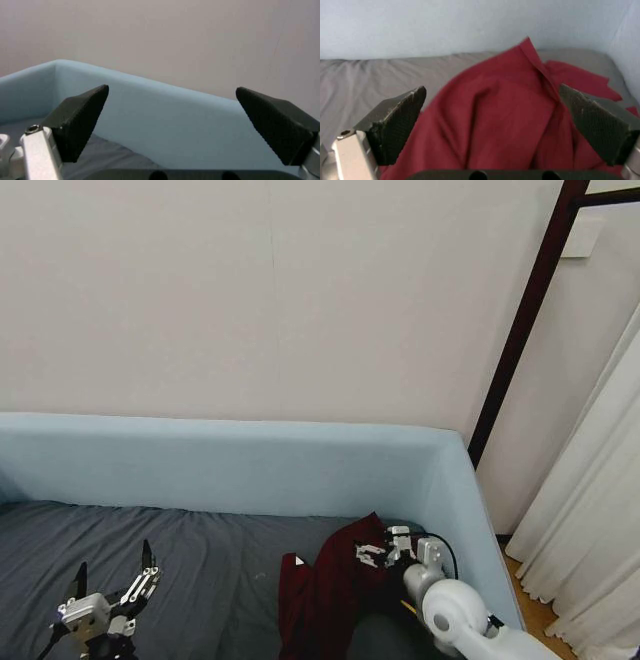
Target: Pick up the clothes from the sofa and hang them on the clothes hanger.
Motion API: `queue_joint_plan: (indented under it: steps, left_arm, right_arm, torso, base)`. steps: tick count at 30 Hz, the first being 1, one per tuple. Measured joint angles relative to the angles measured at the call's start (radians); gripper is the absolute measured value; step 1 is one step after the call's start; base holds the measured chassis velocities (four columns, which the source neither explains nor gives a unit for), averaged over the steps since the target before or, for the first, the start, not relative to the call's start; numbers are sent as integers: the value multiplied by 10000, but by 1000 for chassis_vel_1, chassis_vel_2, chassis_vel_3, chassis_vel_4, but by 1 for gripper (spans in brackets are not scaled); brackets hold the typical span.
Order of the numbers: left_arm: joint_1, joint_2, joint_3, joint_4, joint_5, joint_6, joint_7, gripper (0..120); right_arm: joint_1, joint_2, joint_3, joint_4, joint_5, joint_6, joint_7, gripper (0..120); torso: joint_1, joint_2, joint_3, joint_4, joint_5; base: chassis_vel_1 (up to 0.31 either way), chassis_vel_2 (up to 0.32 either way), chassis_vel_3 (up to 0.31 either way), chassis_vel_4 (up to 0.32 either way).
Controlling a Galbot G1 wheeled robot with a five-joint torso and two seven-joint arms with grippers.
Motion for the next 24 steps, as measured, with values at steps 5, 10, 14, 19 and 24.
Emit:
queue_joint_plan:
  steps: [5,10,14,19,24]
  left_arm:
    - [87,36,-107,-74,0,-6,-2,100]
    - [145,134,-245,-124,-39,-6,-3,100]
    - [157,205,-337,-124,-102,-5,-7,100]
    - [130,231,-359,-63,-161,-5,-10,100]
    - [-7,206,-246,161,-160,-5,-12,100]
  right_arm:
    - [33,639,295,-1383,-820,399,-1717,100]
    - [100,1267,238,-2874,-2285,812,-2528,100]
    - [204,1464,139,-3610,-3308,1021,-2606,96]
    - [272,1565,49,-4148,-4031,1474,-2852,90]
    - [226,1728,44,-4523,-4236,1569,-2913,78]
  torso:
    - [0,0,0,1,0]
    - [0,-1,0,0,1]
    - [0,0,0,0,0]
    - [0,0,0,-1,-1]
    - [0,0,0,-1,-1]
  base:
    - [0,0,0,0]
    - [0,0,0,0]
    - [0,0,0,0]
    - [0,0,0,0]
    - [0,0,0,0]
